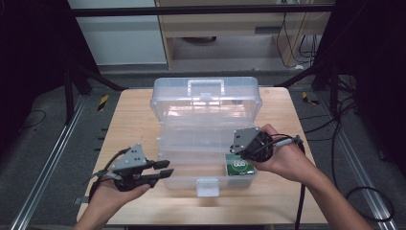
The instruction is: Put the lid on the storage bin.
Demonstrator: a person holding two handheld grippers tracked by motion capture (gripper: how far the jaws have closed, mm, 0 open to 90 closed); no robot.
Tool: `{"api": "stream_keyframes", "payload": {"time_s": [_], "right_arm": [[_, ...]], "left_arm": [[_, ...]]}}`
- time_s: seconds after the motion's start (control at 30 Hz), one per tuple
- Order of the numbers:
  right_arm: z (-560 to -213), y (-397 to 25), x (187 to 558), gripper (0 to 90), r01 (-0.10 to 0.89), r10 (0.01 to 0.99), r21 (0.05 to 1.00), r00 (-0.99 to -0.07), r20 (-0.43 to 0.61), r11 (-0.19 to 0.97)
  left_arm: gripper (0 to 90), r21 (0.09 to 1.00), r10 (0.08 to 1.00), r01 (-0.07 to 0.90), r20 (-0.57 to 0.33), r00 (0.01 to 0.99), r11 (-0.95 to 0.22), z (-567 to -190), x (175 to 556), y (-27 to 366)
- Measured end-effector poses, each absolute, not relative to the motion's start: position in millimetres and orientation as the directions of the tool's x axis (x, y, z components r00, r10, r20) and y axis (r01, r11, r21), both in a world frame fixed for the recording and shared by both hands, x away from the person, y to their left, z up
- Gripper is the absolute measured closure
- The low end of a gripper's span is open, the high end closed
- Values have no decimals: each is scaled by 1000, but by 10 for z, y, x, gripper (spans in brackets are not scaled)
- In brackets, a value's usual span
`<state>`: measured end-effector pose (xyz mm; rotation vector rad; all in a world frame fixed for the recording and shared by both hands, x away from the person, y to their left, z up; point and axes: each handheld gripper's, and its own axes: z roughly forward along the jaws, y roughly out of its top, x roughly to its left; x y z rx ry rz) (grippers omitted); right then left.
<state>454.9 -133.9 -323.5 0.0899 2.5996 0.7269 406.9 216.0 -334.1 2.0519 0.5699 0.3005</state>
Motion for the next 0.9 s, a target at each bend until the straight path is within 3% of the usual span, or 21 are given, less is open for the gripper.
{"api": "stream_keyframes", "payload": {"time_s": [0.27,0.67,0.9], "right_arm": [[-3257,-1344,4525,860,-50,179,512,-904,-388,858],[-3282,-1348,4501,856,-55,174,513,-905,-388,857],[-3287,-1348,4489,858,-56,170,508,-907,-386,860]], "left_arm": [[869,869,613,332,-42,789,-368,-3208,4346,2347],[883,889,681,355,-70,729,-289,-3122,4689,2345],[894,894,703,392,-137,698,-215,-3082,4829,2435]]}}
